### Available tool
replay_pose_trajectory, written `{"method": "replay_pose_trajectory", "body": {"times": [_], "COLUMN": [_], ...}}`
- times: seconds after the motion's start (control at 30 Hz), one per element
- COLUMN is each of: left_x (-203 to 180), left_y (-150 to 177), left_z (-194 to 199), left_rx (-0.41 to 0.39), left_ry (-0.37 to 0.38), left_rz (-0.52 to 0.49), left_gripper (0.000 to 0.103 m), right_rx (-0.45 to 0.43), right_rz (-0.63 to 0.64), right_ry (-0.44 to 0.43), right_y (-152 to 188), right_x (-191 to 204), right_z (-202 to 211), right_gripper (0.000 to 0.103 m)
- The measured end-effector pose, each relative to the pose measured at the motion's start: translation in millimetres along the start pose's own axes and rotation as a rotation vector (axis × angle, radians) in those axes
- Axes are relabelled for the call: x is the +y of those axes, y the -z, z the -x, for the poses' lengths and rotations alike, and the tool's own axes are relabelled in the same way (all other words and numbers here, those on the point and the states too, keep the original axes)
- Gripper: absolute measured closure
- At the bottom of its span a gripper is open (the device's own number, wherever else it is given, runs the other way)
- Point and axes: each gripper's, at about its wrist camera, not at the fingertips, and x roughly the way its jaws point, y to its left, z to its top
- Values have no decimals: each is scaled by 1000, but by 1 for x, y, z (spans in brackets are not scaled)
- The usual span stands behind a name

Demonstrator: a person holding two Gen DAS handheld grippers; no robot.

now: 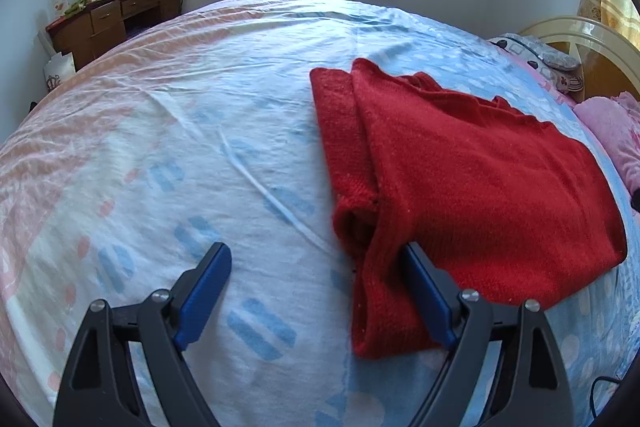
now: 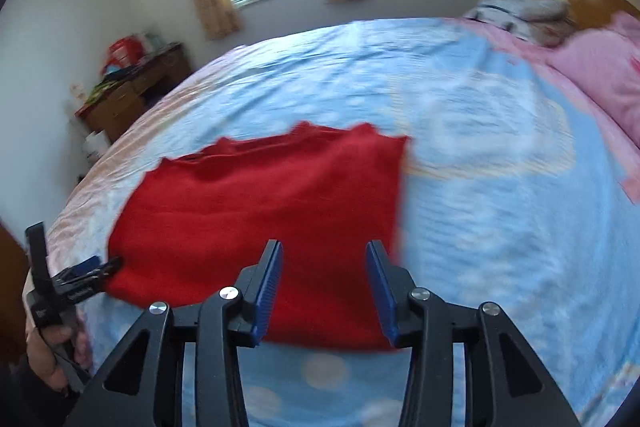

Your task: Fold small clothes

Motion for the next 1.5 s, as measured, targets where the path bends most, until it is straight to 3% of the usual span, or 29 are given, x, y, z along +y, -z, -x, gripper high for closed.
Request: {"method": "replay_pose_trajectory", "body": {"times": [0.07, 0.23, 0.27, 0.37, 0.43, 0.53, 0.67, 0.73, 0.8, 0.87, 0.93, 1.03, 1.1, 1.2, 1.33, 1.43, 1.5], "left_x": [1, 4, 4, 3, 2, 2, 4, 2, 1, 2, 3, 3, 3, 5, 4, 5, 5], "left_y": [1, 5, 6, 7, 8, 9, 10, 12, 13, 13, 13, 14, 15, 15, 15, 15, 16], "left_z": [0, 1, 1, 1, 1, 2, 2, 2, 2, 2, 3, 4, 5, 6, 6, 6, 6], "left_rx": [-3, -6, -9, -22, -31, -40, -47, -57, -62, -65, -68, -69, -66, -68, -66, -66, -67], "left_ry": [-2, 13, 16, 23, 14, 15, 32, 26, 23, 26, 29, 30, 37, 48, 48, 56, 60], "left_rz": [1, -4, -4, -3, -7, -3, 5, -1, -3, -2, 0, 7, 12, 21, 20, 26, 28], "left_gripper": [12, 9, 8, 5, 5, 4, 3, 2, 1, 1, 1, 1, 0, 0, 0, 0, 0], "right_rx": [39, 207, 160, 191, 202, 67, 62, 84, 166, 132, 122, 78, 57, 50, 113, 103, 81], "right_rz": [51, 22, 60, 115, 92, 89, -108, -161, -220, -278, -272, -244, -220, -102, 133, 210, 250], "right_ry": [-59, -45, -31, -11, -45, -44, -196, -151, -76, -141, -136, -74, -89, -119, -109, -91, -73], "right_y": [-2, 29, 37, 39, 27, -3, -50, -61, -61, -59, -58, -53, -46, -27, 16, 46, 56], "right_x": [21, 29, 33, 41, 38, 33, -4, -19, -37, -53, -52, -34, -17, 23, 92, 109, 112], "right_z": [-20, -70, -63, -55, -51, -44, -74, -97, -126, -131, -126, -104, -90, -75, -78, -79, -76], "right_gripper": [59, 58, 58, 58, 58, 58, 58, 58, 58, 58, 58, 57, 55, 53, 52, 43, 43]}}
